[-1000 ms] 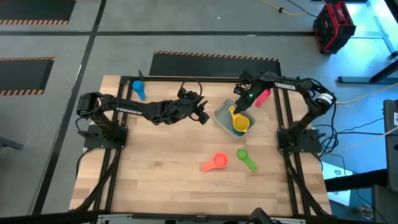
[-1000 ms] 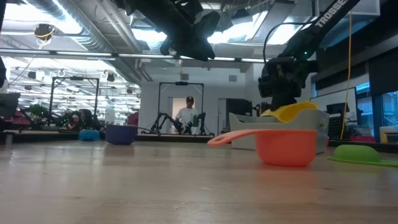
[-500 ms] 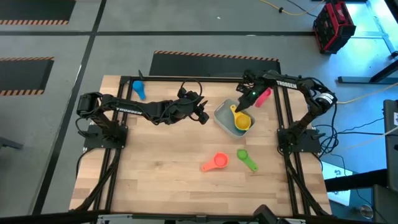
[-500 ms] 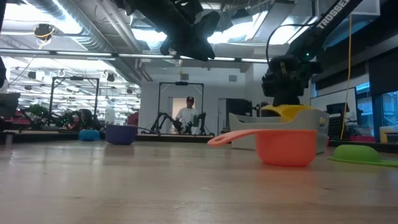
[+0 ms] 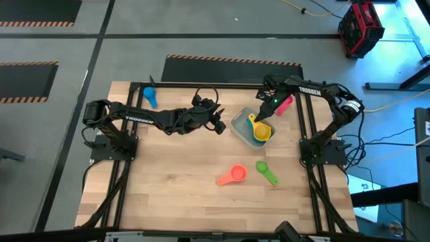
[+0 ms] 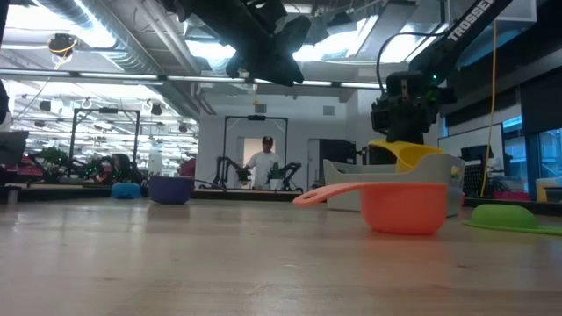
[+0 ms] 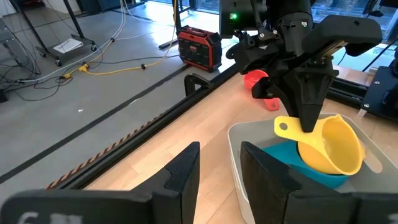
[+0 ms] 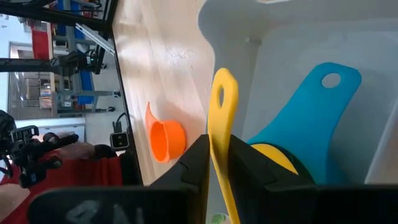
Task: Nest measuring cups in basket
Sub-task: Stack the yellow measuring cup on top of the light blue measuring cup in the bin
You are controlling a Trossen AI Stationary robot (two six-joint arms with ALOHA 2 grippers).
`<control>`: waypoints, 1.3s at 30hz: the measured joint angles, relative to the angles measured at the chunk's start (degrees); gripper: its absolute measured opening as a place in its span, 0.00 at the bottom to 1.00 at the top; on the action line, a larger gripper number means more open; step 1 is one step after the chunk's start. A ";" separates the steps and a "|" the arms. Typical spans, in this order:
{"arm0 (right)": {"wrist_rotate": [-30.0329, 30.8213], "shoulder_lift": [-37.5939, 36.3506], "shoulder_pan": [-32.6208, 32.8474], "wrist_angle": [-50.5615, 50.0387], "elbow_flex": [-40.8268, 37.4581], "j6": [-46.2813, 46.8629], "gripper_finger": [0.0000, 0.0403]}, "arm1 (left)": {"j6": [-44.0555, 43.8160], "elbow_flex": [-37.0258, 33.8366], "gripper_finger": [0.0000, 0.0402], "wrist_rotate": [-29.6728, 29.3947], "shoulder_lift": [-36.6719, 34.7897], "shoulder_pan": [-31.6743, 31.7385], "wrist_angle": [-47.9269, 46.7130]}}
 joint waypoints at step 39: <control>5.03 0.00 -0.30 2.43 0.04 -6.10 0.33 | -0.04 -0.01 0.27 0.00 0.01 -0.01 0.00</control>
